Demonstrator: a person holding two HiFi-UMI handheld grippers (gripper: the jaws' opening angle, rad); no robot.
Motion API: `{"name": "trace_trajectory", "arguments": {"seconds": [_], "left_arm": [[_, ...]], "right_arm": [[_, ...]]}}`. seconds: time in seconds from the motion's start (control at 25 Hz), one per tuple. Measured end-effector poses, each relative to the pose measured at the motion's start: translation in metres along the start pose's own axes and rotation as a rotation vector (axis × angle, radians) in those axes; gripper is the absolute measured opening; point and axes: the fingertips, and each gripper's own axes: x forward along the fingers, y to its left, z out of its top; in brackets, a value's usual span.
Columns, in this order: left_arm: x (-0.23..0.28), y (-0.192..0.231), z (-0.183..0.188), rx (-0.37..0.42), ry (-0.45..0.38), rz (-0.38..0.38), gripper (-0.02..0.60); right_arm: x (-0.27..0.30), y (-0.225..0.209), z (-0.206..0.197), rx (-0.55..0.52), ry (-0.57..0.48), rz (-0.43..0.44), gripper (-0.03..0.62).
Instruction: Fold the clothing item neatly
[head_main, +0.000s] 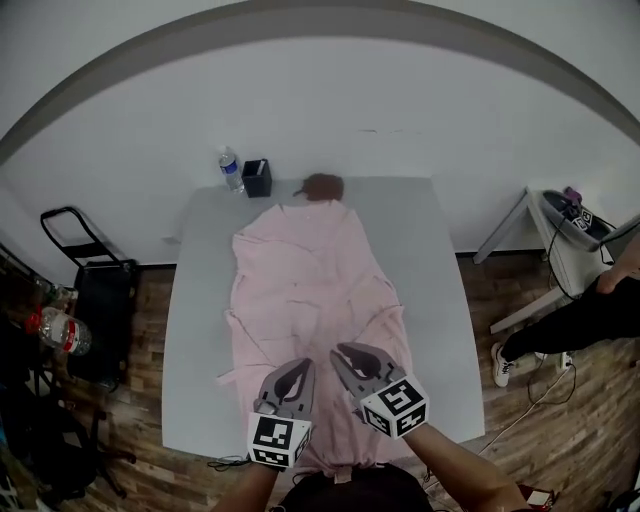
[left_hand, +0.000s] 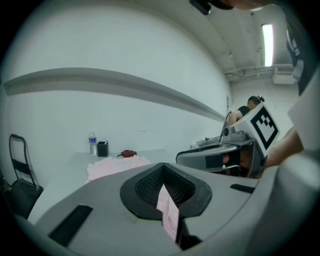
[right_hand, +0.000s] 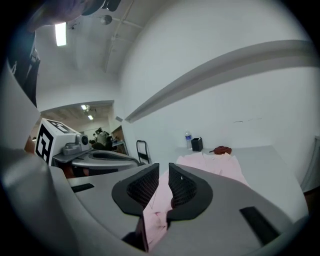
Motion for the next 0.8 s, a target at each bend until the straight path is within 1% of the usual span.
{"name": "trace_trajectory", "arguments": {"seconds": [0.12, 0.2, 0.4, 0.56, 0.72, 0.8], "left_arm": [[-0.019, -0.012, 0.010, 0.007, -0.042, -0.046, 0.006], [-0.029, -0.016, 0.015, 0.012, -0.064, -0.062, 0.006], [-0.053, -0.023, 0.022, 0.021, -0.098, -0.072, 0.006], [-0.071, -0.025, 0.028, 0.009, -0.120, -0.079, 0.006], [-0.084, -0.032, 0.025, 0.001, -0.128, -0.073, 0.006], [-0.088, -0.039, 0.022, -0.001, -0.125, -0.073, 0.006]], "right_arm": [[-0.015, 0.020, 0.007, -0.007, -0.030, -0.043, 0.064], [-0.021, 0.033, 0.011, -0.023, -0.047, -0.059, 0.064], [-0.039, 0.060, 0.014, -0.046, -0.069, -0.095, 0.064], [-0.051, 0.077, 0.016, -0.062, -0.075, -0.115, 0.064], [-0.069, 0.087, 0.014, -0.071, -0.071, -0.129, 0.061], [-0.078, 0.090, 0.011, -0.071, -0.067, -0.129, 0.049]]}}
